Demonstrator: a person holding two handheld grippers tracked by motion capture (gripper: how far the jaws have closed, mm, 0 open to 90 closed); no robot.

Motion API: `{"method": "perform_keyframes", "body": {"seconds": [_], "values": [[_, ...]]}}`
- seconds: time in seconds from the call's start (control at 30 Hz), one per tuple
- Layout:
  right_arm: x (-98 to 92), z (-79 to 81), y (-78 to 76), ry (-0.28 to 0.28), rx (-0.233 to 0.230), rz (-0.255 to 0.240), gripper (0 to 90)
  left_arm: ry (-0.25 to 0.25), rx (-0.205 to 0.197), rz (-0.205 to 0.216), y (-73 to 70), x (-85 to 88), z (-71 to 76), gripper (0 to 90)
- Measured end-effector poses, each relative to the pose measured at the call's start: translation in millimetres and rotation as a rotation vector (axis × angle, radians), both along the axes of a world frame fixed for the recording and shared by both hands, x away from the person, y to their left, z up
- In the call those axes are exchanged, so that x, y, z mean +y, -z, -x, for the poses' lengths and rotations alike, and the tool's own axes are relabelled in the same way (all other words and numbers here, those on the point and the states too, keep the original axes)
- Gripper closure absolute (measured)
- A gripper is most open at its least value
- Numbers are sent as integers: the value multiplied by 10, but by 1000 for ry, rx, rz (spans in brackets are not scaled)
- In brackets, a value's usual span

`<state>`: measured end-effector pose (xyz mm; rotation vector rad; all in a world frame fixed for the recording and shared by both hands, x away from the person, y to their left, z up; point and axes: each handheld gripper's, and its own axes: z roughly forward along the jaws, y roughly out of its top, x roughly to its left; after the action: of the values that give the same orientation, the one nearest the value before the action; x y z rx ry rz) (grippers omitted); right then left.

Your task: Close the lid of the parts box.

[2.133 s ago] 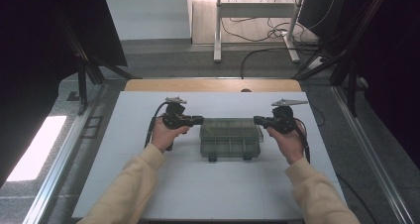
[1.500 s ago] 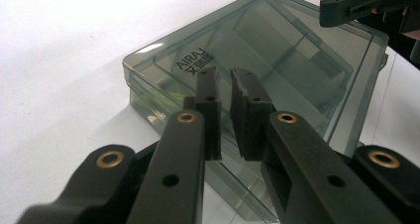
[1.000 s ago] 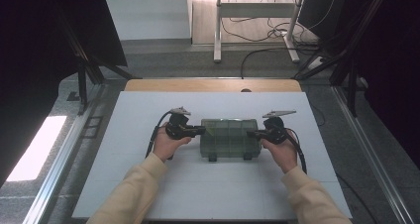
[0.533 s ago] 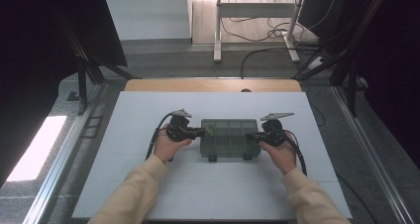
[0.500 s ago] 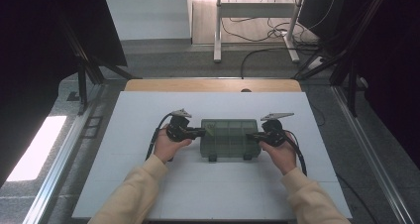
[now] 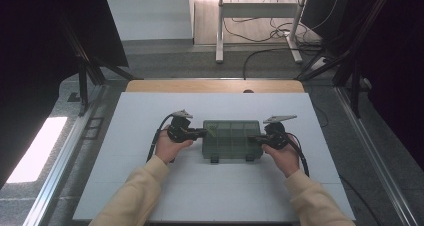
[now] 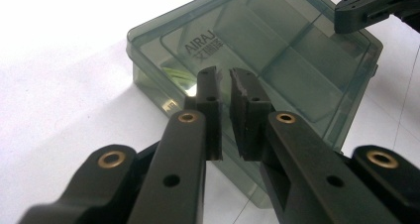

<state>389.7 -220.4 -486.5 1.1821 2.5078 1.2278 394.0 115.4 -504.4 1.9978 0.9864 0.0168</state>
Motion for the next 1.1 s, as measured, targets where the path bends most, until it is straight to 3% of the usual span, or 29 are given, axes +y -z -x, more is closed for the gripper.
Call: {"method": "perform_keyframes", "body": {"seconds": [0.27, 0.67, 0.77, 0.9, 1.1], "values": [[22, 19, -7, 6, -7, 10, 899, 3, -12, -2, -15, 15, 62, 827], [-7, 126, -86, 16, -50, 29, 899, -24, -36, -10, -69, 169, 336, 827], [-52, 181, -106, 24, -52, 23, 900, -25, -47, -40, -62, 198, 424, 825], [-139, 296, -123, 27, -83, 61, 899, -33, -65, -66, -65, 287, 539, 824], [-349, 449, -97, 62, -70, 42, 873, -68, -65, -63, -38, 488, 714, 815]]}}
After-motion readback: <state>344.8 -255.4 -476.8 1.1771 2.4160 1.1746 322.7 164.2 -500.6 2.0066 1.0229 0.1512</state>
